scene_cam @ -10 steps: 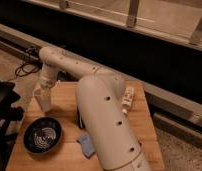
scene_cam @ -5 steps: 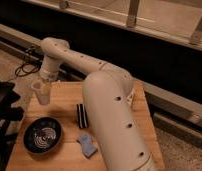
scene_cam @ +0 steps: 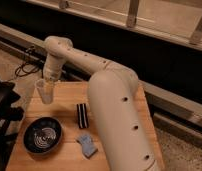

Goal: Pick up the ceramic cup

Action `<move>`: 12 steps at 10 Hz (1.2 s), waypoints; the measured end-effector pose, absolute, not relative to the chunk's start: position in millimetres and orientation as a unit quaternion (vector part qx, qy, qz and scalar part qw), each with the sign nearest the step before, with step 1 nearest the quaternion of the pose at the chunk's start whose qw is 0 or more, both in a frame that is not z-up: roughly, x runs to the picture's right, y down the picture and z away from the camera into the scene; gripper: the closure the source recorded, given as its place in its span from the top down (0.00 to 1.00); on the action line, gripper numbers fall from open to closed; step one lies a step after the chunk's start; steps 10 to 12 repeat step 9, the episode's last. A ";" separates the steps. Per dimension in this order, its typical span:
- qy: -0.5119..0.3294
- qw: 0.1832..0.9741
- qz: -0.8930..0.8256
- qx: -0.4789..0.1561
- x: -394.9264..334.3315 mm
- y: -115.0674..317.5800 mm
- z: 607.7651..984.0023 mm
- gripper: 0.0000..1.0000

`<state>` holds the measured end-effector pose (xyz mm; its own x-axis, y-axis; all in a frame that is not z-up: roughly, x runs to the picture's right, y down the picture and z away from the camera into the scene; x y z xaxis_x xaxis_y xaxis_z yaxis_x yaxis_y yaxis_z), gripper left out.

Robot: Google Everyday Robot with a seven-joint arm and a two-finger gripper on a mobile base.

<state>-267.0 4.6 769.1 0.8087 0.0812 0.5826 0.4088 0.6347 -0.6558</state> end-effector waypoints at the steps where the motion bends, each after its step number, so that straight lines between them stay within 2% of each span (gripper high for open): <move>1: -0.294 0.856 -0.095 -0.415 -263.9 3.3 769.4 0.10; 12: -0.292 0.860 -0.098 -0.407 -263.3 -3.8 765.2 0.10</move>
